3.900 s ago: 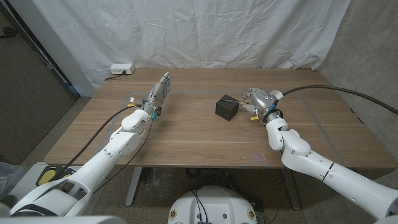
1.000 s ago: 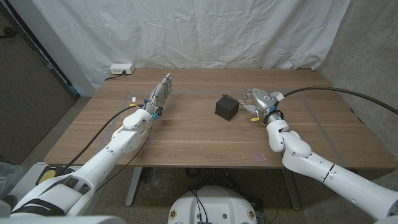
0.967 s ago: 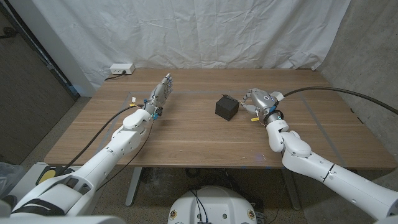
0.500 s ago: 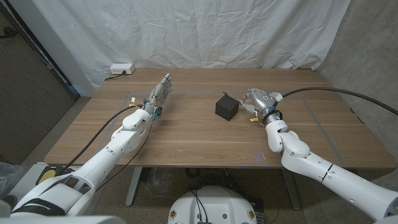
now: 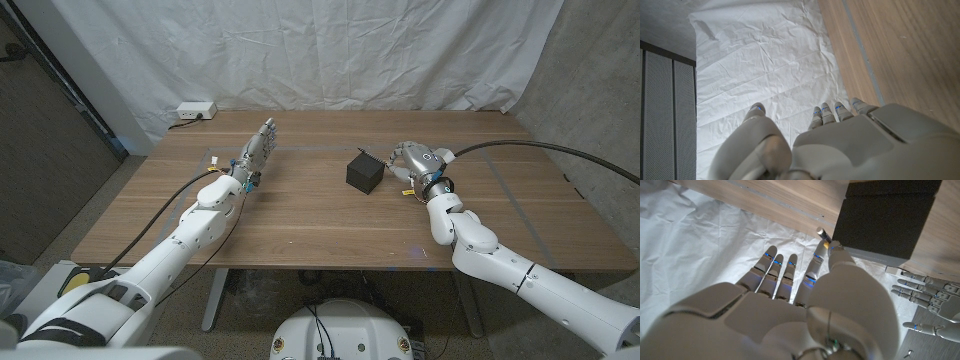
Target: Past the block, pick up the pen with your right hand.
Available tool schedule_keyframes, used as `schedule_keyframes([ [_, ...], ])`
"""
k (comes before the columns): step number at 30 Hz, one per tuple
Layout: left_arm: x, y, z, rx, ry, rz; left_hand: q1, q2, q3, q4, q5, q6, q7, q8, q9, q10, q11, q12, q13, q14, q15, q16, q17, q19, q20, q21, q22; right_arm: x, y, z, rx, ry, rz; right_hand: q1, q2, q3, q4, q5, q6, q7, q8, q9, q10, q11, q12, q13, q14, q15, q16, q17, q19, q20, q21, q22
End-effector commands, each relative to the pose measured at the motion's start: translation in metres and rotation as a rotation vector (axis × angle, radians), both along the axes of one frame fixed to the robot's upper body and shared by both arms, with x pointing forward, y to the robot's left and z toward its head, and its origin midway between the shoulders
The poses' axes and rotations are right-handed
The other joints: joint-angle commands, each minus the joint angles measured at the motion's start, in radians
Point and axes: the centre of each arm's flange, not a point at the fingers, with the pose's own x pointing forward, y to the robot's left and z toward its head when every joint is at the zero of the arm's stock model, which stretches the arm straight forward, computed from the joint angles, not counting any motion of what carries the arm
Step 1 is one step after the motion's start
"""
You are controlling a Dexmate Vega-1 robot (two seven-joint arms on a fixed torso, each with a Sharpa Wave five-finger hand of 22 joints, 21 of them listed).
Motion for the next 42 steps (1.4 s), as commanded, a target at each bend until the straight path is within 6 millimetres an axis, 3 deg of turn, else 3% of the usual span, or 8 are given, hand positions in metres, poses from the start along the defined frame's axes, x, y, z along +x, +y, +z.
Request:
schedule_keyframes([
  [1, 0.002, -0.001, 0.003, 0.004, -0.004, -0.001, 0.011, -0.001, -0.004, 0.003, -0.004, -0.006, 0.003, -0.003, 0.005, -0.003, -0.004, 0.0, 0.005, -0.008, -0.017, 0.003, 0.004, -0.006, -0.062, 0.0, 0.005, 0.001, 0.0, 0.002, 0.004, -0.002, 0.008, 0.015, -0.001, 0.009, -0.003, -0.002, 0.015, -0.003, 0.009, 0.001, 0.014, -0.004, 0.004, 0.004, 0.008, -0.047, 0.005, 0.002, 0.009, -0.036, 0.0, 0.003],
  [42, -0.005, 0.003, 0.009, 0.017, -0.021, -0.011, 0.015, 0.002, -0.012, 0.003, -0.005, -0.007, 0.002, -0.003, 0.005, -0.004, 0.001, 0.0, 0.005, -0.009, -0.019, 0.003, 0.004, -0.006, -0.07, 0.001, 0.005, -0.018, 0.003, 0.021, 0.005, -0.048, 0.012, 0.024, 0.005, 0.011, -0.002, -0.019, 0.022, 0.001, 0.021, 0.0, 0.028, -0.004, -0.002, 0.004, 0.016, -0.051, -0.001, 0.002, 0.016, -0.041, -0.005, 0.004],
])
